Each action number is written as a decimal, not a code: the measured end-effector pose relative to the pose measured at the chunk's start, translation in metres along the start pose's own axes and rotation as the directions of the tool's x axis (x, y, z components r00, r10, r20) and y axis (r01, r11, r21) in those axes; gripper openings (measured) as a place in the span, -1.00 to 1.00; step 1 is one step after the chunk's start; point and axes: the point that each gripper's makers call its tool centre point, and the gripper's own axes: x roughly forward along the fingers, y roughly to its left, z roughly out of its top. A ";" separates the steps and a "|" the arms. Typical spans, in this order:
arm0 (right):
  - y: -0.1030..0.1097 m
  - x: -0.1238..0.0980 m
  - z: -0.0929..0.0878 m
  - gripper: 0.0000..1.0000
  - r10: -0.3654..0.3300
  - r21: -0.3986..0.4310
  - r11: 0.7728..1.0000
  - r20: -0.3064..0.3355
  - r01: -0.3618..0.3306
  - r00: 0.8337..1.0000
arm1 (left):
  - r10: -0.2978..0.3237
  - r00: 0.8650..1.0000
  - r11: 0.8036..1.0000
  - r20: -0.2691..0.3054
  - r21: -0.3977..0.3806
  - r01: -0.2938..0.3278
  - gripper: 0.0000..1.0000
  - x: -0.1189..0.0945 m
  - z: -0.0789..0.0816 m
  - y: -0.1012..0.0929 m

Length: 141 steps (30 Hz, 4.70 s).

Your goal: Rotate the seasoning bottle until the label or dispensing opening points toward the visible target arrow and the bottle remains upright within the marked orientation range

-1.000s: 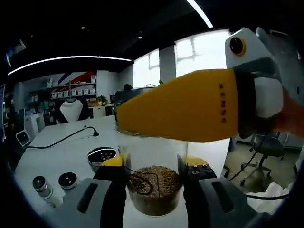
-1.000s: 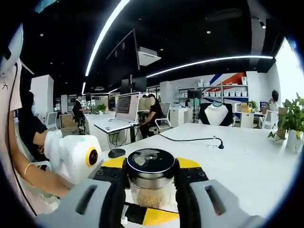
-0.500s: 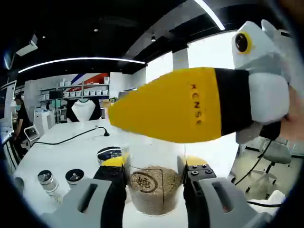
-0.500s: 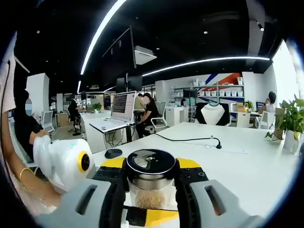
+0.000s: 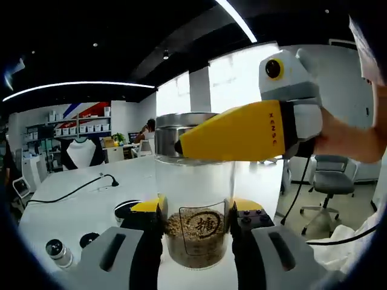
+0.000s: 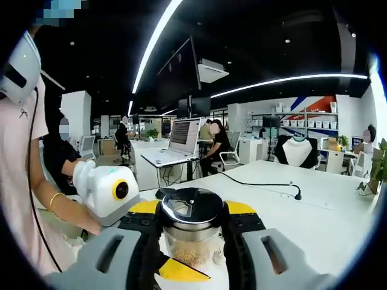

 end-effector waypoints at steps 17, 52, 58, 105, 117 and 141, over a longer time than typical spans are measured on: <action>-0.019 0.008 -0.019 -0.28 -0.287 0.065 0.955 -0.028 0.288 0.958 | 0.300 0.952 0.953 -0.055 -0.014 -0.301 -0.10 0.007 -0.020 0.020; -0.077 -0.007 -0.036 -0.30 -0.382 0.062 0.920 -0.086 0.388 0.920 | 0.243 0.953 0.970 -0.181 0.057 -0.236 0.06 -0.014 -0.057 0.034; -0.091 -0.007 -0.049 -0.30 -0.402 0.041 0.912 -0.115 0.409 0.908 | 0.275 0.946 0.961 -0.169 0.048 -0.271 0.09 -0.024 -0.053 0.047; -0.130 0.013 -0.110 -0.28 -0.415 0.022 0.907 -0.133 0.421 0.900 | 0.463 0.874 0.884 -0.147 0.004 -0.467 0.53 -0.088 -0.038 0.107; -0.130 0.000 -0.093 0.05 -0.465 0.102 0.879 -0.027 0.465 0.885 | 0.466 0.874 0.881 -0.136 -0.018 -0.473 0.80 -0.096 -0.038 0.115; -0.066 -0.020 -0.122 0.95 -0.433 0.146 0.888 -0.055 0.436 0.900 | 0.478 0.877 0.875 -0.039 -0.064 -0.480 1.00 -0.112 -0.043 0.124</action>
